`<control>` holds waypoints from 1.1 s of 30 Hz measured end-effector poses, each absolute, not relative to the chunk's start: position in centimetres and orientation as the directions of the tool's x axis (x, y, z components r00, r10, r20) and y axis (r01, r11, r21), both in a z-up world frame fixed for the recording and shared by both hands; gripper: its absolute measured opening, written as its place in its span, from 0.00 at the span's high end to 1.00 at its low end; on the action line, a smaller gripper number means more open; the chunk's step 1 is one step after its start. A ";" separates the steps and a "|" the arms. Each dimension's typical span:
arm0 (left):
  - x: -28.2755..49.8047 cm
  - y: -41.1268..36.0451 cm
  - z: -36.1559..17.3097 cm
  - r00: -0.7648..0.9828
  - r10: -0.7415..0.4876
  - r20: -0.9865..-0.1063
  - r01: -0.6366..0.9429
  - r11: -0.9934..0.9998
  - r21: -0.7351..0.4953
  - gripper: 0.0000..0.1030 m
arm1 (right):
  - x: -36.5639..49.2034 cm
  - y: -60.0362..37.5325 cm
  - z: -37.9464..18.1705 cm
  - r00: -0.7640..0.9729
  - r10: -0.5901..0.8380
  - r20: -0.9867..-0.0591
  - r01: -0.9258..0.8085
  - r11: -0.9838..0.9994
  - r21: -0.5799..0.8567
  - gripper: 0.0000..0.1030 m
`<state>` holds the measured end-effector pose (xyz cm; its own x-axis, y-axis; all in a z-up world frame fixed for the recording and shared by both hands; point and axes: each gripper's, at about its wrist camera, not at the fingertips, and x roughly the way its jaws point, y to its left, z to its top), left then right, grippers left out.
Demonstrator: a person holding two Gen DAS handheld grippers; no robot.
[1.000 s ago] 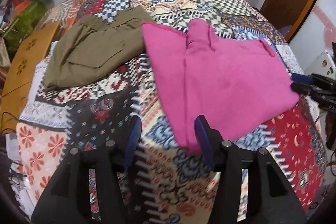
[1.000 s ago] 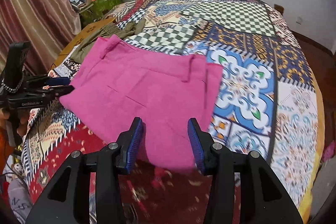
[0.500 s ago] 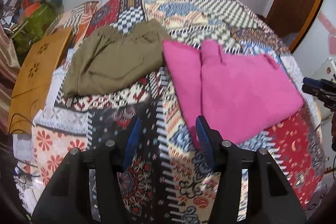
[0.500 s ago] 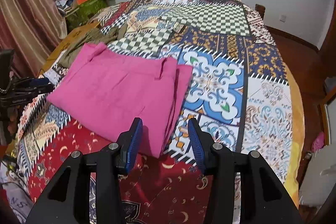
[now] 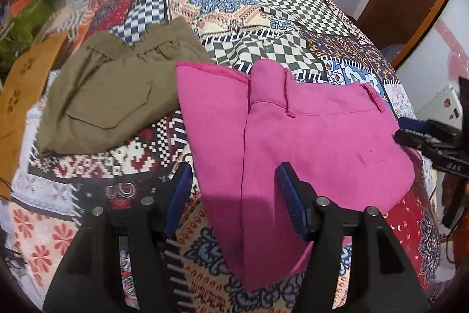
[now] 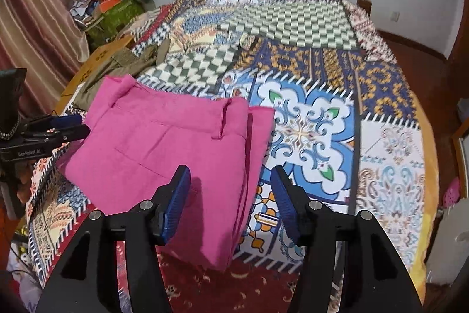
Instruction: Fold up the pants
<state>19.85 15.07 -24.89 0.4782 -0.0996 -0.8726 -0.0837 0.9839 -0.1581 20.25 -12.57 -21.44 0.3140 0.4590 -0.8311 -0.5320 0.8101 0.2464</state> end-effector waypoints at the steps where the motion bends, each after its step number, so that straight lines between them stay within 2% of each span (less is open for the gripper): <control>1: 19.9 15.3 -25.1 0.483 -0.114 -0.868 -0.088 0.980 -0.178 0.39 | 20.5 -12.5 -21.9 0.302 0.458 -0.836 -0.530 0.810 0.252 0.49; 3: 20.0 15.8 -25.3 0.483 -0.138 -0.865 -0.092 0.974 -0.207 0.37 | 20.9 -12.4 -22.5 0.282 0.468 -0.837 -0.528 0.804 0.272 0.48; 6: 20.4 16.3 -25.6 0.481 -0.164 -0.861 -0.097 0.966 -0.239 0.35 | 21.5 -12.6 -22.8 0.284 0.482 -0.829 -0.516 0.805 0.292 0.42; 12: 21.6 16.0 -26.0 0.480 -0.166 -0.861 -0.101 0.965 -0.242 0.31 | 22.2 -12.2 -23.5 0.265 0.506 -0.821 -0.517 0.793 0.321 0.42; 20: 22.9 15.9 -26.2 0.481 -0.159 -0.862 -0.124 0.961 -0.246 0.31 | 23.2 -11.6 -24.0 0.241 0.541 -0.806 -0.519 0.773 0.363 0.42; 22: 23.0 15.7 -26.2 0.482 -0.151 -0.863 -0.118 0.965 -0.235 0.35 | 23.2 -11.5 -24.0 0.239 0.546 -0.803 -0.520 0.770 0.369 0.42; 24: 23.1 15.3 -25.9 0.485 -0.138 -0.863 -0.103 0.971 -0.214 0.45 | 23.3 -11.5 -24.0 0.238 0.550 -0.801 -0.523 0.767 0.371 0.44; 25: 23.2 15.0 -25.7 0.489 -0.131 -0.863 -0.098 0.974 -0.204 0.48 | 23.2 -11.5 -23.9 0.236 0.555 -0.798 -0.527 0.763 0.375 0.48; 27: 23.3 14.6 -25.5 0.489 -0.125 -0.863 -0.092 0.977 -0.194 0.60 | 23.1 -11.3 -23.7 0.241 0.555 -0.796 -0.537 0.760 0.367 0.53; 28: 23.4 14.4 -25.4 0.491 -0.116 -0.863 -0.090 0.979 -0.183 0.62 | 23.0 -11.2 -23.5 0.250 0.554 -0.794 -0.545 0.758 0.357 0.59; 30: 23.5 13.9 -25.2 0.496 -0.106 -0.862 -0.081 0.982 -0.168 0.71 | 22.8 -11.1 -23.2 0.266 0.545 -0.795 -0.553 0.762 0.338 0.64; 33: 23.5 13.3 -25.0 0.504 -0.094 -0.858 -0.065 0.987 -0.146 0.80 | 22.9 -11.0 -23.0 0.279 0.540 -0.794 -0.550 0.768 0.329 0.73</control>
